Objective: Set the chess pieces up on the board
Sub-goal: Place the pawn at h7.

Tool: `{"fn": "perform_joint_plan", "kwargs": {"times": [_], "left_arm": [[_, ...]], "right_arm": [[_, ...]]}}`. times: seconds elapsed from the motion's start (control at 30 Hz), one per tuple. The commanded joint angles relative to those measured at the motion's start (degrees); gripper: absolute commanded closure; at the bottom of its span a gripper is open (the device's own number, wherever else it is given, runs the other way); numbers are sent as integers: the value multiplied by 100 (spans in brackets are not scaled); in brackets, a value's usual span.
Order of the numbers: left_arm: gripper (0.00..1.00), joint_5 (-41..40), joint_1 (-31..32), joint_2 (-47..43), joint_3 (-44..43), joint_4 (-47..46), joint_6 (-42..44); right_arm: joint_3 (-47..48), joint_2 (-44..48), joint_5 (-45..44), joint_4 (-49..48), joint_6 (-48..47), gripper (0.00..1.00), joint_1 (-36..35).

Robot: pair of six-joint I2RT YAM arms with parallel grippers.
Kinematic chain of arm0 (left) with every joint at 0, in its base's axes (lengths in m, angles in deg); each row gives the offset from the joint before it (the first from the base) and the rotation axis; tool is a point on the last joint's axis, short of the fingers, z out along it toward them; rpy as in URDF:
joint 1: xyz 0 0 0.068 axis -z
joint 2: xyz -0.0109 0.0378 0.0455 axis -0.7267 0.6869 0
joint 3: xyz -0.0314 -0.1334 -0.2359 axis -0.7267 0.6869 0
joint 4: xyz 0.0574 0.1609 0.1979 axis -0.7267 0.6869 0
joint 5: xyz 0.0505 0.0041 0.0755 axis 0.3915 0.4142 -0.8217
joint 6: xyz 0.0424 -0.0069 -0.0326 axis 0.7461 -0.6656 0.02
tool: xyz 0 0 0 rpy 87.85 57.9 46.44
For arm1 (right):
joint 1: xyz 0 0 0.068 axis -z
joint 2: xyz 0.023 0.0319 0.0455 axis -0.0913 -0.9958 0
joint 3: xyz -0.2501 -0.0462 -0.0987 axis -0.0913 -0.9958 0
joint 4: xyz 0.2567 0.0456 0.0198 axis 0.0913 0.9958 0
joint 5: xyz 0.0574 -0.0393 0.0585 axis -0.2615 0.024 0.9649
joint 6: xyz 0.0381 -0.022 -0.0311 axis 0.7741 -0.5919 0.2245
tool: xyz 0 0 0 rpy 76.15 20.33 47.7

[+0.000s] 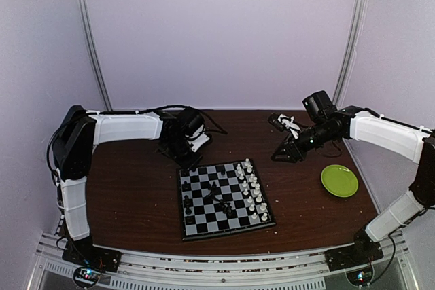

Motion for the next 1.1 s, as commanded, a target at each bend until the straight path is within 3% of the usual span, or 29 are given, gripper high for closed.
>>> {"fn": "perform_joint_plan", "kwargs": {"times": [0.0, 0.8, 1.07], "left_arm": [[96, 71, 11, 88, -14, -37, 74], [91, 10, 10, 303, -128, -43, 63], [76, 85, 11, 187, -149, 16, 63]], "right_arm": [[179, -37, 2, 59, -35, 64, 12], [195, -73, 3, 81, -52, 64, 3], [200, -64, 3, 95, -62, 64, 4]]}}
